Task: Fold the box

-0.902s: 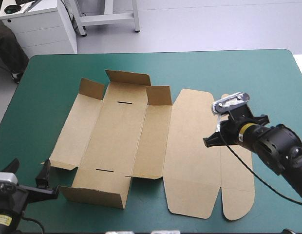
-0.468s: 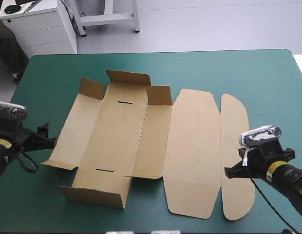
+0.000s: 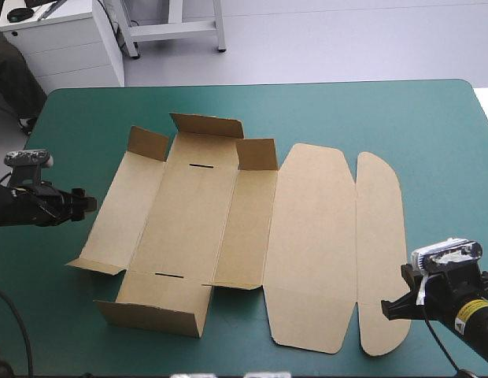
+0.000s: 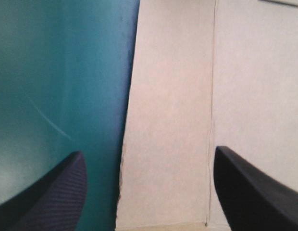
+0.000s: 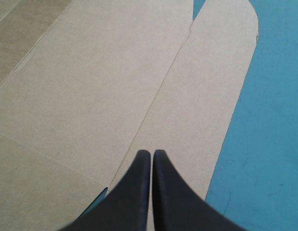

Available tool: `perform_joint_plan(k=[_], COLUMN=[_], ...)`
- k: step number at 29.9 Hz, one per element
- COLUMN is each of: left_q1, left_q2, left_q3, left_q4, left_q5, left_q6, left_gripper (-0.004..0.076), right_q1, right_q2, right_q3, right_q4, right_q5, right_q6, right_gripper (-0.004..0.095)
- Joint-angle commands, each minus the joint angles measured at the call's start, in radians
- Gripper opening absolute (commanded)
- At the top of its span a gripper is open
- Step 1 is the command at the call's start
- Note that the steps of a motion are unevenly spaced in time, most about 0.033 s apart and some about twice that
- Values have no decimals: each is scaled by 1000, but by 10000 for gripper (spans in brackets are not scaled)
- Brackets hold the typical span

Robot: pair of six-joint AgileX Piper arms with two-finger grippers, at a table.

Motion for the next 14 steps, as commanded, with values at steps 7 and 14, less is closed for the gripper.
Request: perform_joint_plan(k=[7,14], left_q1=[38,38], left_q2=[215,307], left_q3=[-33,-34], left_q4=[-48,-71], left_q5=[51,106], left_q6=[129,169], left_gripper=[517,517], right_q1=[-5,-5], right_q2=[-18,-18], right_q3=[-24,-24], right_q4=[-14,-14], right_q5=[-39,-31], right_q6=[7,7], right_gripper=[-1,-1])
